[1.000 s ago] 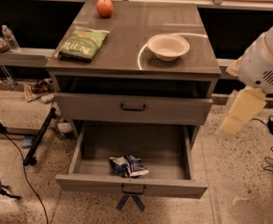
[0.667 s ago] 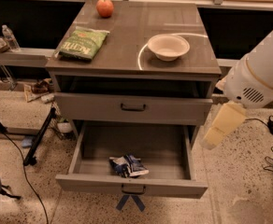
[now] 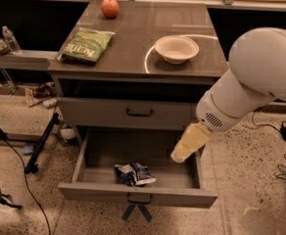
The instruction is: Pick blue chip bag from middle drawer and place on counter
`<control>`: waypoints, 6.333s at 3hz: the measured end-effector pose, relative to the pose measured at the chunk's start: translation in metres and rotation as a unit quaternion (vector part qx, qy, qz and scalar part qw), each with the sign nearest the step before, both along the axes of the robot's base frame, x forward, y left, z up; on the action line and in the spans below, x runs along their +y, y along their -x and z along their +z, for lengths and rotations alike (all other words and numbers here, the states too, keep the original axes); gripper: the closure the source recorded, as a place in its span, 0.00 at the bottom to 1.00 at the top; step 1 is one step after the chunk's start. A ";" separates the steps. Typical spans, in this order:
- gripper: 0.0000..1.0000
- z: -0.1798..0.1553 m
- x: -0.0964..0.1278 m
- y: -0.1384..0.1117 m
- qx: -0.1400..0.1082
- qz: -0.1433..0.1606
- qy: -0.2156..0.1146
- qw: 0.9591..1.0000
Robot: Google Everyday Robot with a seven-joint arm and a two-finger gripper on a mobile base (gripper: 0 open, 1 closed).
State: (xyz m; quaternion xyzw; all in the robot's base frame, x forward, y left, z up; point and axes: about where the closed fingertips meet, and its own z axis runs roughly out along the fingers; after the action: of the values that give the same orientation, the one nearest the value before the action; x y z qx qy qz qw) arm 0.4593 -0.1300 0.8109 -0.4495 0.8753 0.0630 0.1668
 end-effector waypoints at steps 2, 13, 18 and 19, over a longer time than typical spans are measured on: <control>0.00 -0.037 0.017 0.002 0.028 -0.001 -0.028 0.999; 0.00 -0.362 0.129 -0.102 0.143 -0.156 -0.171 0.962; 0.72 -0.396 0.154 -0.081 0.205 -0.132 -0.173 0.954; 0.95 -0.395 0.156 -0.080 0.207 -0.126 -0.175 0.954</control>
Offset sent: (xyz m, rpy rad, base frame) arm 0.0067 0.0417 -0.1083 0.1508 0.1258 -0.0339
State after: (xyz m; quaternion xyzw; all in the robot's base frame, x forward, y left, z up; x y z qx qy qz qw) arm 0.5392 0.0257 0.4155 -0.2765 0.9155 0.2851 0.0641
